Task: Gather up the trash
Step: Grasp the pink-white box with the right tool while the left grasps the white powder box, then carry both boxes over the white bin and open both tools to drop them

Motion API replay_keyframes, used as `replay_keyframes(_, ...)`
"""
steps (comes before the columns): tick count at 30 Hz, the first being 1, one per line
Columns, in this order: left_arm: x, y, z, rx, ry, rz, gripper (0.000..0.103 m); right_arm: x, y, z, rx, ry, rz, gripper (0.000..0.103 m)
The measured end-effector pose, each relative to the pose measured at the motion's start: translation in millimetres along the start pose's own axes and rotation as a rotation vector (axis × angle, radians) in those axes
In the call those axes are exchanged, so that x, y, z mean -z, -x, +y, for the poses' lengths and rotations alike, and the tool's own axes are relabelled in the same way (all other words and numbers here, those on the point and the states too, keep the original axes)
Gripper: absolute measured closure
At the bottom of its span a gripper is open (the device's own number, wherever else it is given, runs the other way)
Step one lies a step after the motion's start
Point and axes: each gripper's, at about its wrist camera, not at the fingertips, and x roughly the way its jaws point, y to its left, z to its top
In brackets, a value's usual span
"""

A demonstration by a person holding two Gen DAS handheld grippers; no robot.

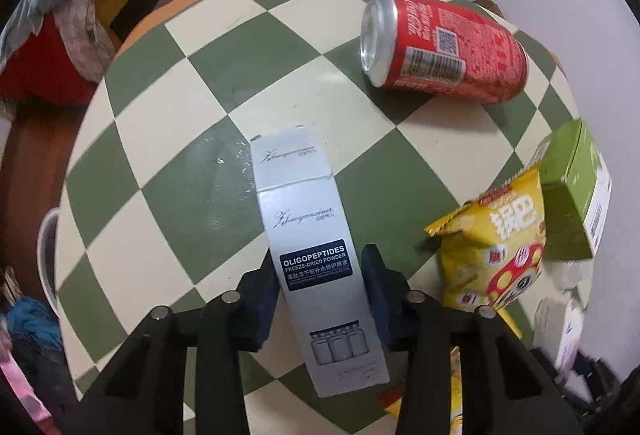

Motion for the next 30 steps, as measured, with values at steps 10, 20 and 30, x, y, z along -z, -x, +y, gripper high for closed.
replay_keyframes(10, 19.8, 38.5, 5.6, -0.070, -0.127, -0.129, 0.068, 16.6, 39.9, 27.6, -0.019, 0.032, -0.079, 0.046)
replay_keyframes(20, 29.4, 125.1, 47.7, -0.074, -0.177, -0.337, 0.068, 26.0, 115.9, 60.7, -0.141, 0.024, -0.224, 0.046)
replay_keyframes(30, 51.4, 208.7, 158.5, -0.128, -0.093, -0.488, 0.068, 27.5, 171.4, 169.9, -0.322, 0.134, -0.306, 0.046)
